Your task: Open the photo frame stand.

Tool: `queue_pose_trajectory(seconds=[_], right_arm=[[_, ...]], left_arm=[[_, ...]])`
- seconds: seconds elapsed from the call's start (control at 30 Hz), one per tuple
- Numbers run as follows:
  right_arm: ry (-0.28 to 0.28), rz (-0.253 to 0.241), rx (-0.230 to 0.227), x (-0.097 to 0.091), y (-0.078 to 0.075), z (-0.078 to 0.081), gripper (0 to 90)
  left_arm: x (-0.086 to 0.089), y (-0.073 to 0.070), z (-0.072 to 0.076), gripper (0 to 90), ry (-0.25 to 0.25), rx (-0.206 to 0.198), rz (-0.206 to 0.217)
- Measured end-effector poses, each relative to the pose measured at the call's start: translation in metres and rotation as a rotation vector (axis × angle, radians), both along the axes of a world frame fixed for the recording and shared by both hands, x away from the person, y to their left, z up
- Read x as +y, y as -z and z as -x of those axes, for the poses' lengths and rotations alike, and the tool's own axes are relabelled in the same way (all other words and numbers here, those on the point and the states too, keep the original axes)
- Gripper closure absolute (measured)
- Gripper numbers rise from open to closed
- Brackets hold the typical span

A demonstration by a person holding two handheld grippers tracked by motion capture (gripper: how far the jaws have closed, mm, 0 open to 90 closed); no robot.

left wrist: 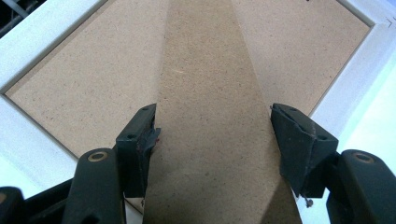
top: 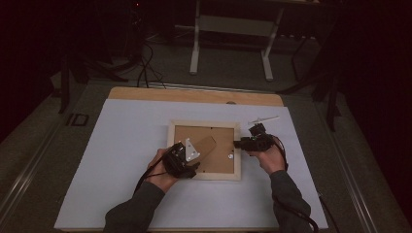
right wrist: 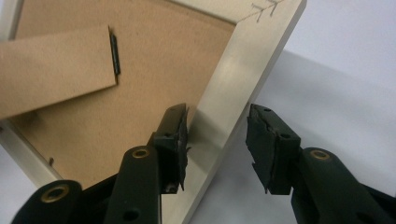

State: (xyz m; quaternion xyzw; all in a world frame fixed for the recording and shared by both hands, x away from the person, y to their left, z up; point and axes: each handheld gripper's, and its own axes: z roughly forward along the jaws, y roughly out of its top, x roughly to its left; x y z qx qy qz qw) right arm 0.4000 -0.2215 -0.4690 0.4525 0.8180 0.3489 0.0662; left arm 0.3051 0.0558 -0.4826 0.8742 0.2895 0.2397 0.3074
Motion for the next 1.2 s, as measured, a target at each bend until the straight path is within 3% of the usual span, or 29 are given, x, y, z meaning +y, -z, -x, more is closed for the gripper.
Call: queue_pose_trajectory(seconds=[0.53,0.63,0.87,1.2], right_arm=[[-0.055,-0.099,0.182,-0.012,0.001,-0.025,53.8],[-0.061,-0.109,0.192,-0.011,0.002,-0.026,54.6],[-0.049,-0.122,0.191,-0.011,0.003,-0.025,56.2],[-0.039,-0.121,0.180,-0.011,0.001,-0.021,56.7]], left_arm=[[-0.001,0.000,0.004,37.3,0.012,-0.046,-0.020],[-0.002,0.000,0.005,37.3,0.019,-0.063,-0.023],[0.000,0.001,0.005,37.3,0.019,-0.053,-0.010],[0.005,0.000,0.001,36.9,0.025,-0.006,0.041]])
